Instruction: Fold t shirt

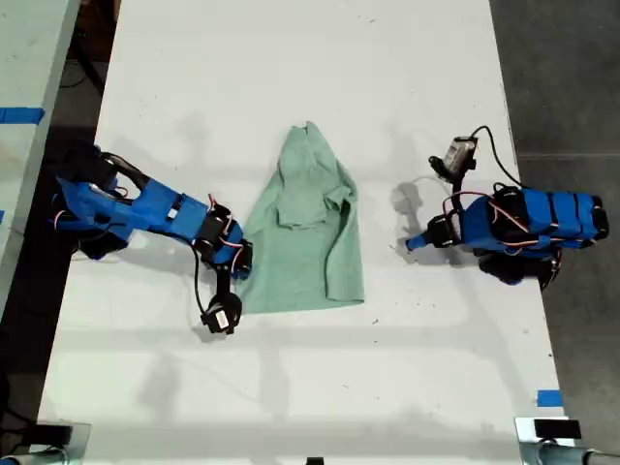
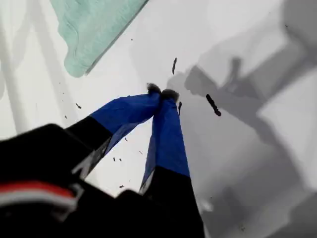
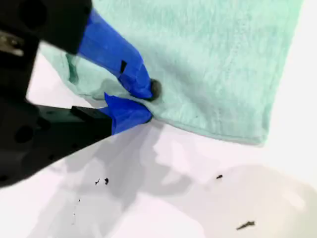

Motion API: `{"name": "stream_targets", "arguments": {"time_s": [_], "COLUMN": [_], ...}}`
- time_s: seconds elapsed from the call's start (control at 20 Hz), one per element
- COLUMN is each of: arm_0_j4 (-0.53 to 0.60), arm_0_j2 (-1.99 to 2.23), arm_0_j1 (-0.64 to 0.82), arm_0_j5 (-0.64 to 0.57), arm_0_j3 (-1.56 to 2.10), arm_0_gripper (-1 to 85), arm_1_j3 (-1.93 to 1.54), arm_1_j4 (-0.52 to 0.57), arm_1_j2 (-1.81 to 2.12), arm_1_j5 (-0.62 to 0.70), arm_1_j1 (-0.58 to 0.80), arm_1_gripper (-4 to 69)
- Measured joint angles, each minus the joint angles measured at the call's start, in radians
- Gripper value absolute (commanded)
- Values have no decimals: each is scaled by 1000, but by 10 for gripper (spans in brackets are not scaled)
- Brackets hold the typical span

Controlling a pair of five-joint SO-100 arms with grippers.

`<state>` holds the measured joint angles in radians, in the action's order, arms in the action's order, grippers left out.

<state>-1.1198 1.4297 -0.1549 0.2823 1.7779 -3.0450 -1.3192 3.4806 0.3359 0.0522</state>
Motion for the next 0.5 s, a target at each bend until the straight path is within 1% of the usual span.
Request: {"name": "stream_targets", "arguments": {"time_s": [0.25,0.35,0.4,0.5], "arm_0_j4": [-14,-38,-64,-153], "arm_0_j2": [-3,-3,-6,-6], "arm_0_j1": [0,0,0,0], "arm_0_j5": [0,0,0,5], "arm_0_j3": [0,-6,-35,-117], "arm_0_gripper": [-1,-1,-1,-1], "arm_1_j3": [0,0,0,0], "arm_1_j4": [0,0,0,0], "arm_1_j2": [0,0,0,0], "arm_1_j5": [0,0,0,0], "arm_1_j1": [0,0,0,0], "arm_1_gripper": [1,1,1,1]}}
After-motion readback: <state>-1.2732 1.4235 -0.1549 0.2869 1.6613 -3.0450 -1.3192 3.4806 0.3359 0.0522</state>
